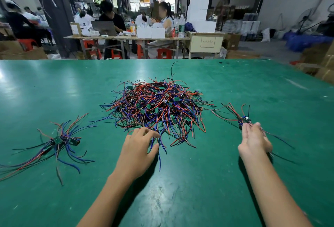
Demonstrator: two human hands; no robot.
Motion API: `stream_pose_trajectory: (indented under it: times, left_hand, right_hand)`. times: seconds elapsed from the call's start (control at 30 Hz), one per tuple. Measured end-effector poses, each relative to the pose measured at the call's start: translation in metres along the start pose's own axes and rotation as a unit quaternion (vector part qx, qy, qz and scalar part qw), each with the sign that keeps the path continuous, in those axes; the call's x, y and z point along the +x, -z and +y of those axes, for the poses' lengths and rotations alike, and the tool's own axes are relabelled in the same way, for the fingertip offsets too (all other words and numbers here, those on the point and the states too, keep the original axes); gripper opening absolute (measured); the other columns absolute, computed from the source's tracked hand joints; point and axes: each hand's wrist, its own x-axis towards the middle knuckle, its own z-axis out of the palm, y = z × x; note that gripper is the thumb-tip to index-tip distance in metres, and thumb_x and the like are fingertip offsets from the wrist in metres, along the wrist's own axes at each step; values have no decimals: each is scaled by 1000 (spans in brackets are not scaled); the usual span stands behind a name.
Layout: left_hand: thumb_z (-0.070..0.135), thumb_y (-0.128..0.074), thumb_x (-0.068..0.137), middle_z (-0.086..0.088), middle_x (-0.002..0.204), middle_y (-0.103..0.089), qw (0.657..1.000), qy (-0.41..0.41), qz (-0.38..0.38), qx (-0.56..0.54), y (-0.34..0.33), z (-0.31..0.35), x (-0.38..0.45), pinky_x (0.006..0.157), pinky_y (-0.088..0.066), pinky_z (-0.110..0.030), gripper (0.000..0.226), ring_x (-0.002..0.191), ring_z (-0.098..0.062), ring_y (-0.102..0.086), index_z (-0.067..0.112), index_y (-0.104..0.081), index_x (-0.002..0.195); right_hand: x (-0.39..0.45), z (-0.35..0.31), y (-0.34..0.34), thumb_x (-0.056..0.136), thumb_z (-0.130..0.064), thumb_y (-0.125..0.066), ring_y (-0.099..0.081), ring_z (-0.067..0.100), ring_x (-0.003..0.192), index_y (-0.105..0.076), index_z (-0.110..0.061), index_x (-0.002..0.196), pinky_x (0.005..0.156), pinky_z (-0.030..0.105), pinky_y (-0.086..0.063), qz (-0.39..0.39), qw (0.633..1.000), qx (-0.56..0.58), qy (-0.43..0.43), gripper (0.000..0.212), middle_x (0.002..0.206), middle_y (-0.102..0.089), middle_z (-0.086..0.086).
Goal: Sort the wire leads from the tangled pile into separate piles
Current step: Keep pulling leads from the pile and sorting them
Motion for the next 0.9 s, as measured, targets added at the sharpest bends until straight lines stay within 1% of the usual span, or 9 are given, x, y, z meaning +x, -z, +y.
stream_pose_trajectory:
  times: [0.1,0.23,0.3,0.4,0.53,0.6,0.73,0.8,0.9]
  left_hand:
    - [37,-55,98,13,116,-53,999,-4,-35,-2,-2,1,-2,95,-36,-32,19,115,-10,-48,36,-64,115]
    - [35,-58,98,9,117,-54,998,8,-45,-41,-2,1,-4,99,-41,-35,20,113,-11,-50,30,-67,115]
    - [29,-61,97,7,115,-55,996,16,-50,-69,-2,2,-3,99,-42,-33,20,109,-12,-52,27,-68,115]
    - [11,-64,94,3,106,-58,991,35,-39,-122,-2,4,-2,89,-43,-21,23,91,-10,-56,20,-70,114]
    - [-1,-62,87,1,100,-67,986,69,-7,-154,-4,4,-2,76,-40,-2,29,82,0,-59,17,-70,109]
    - [-2,-61,85,2,99,-68,984,88,7,-156,-5,2,-1,74,-38,1,31,82,1,-60,17,-70,107]
    - [0,-61,84,10,93,-66,982,103,25,-156,-6,1,-2,76,-47,-16,31,75,7,-56,22,-71,104]
    - [6,-62,85,14,93,-65,982,113,27,-149,-6,2,-2,77,-51,-26,29,72,5,-57,27,-70,103]
    - [16,-64,88,17,93,-65,983,127,27,-129,-5,4,-2,77,-51,-31,23,71,3,-57,33,-69,103]
  right_hand:
    - [-1,-6,-6,96,-4,-64,-67,7,59,-52,-8,79,83,28,-61,-23,999,46,-13,21,77,-66,8]
    - [4,-16,-9,97,4,-60,-67,8,66,-46,-8,84,82,26,-60,-60,990,121,-30,22,72,-68,3]
    - [7,-18,-4,103,1,-49,-68,7,76,-51,-6,90,85,16,-56,-95,986,120,-68,15,87,-66,3]
    - [7,-14,2,109,-5,-33,-54,16,129,-52,-2,95,108,11,-33,-131,984,36,-119,24,121,-56,13]
    - [-1,-15,-6,106,0,-41,-61,15,111,-50,3,107,108,19,-40,-158,981,-4,-110,9,123,-54,17]
    - [-2,-18,-9,104,2,-44,-59,19,120,-49,6,119,103,19,-46,-159,981,10,-112,16,134,-49,21]
    - [-15,-21,-5,105,2,-40,-50,34,136,-47,14,129,104,25,-46,-162,963,17,-213,27,148,-40,29]
    - [-21,-19,-3,106,-2,-40,-48,39,136,-37,8,146,95,31,-53,-170,949,43,-261,41,151,-38,29]
    - [-22,-21,-1,107,-3,-38,-52,38,133,-33,7,148,83,33,-59,-165,943,104,-271,42,144,-47,29]
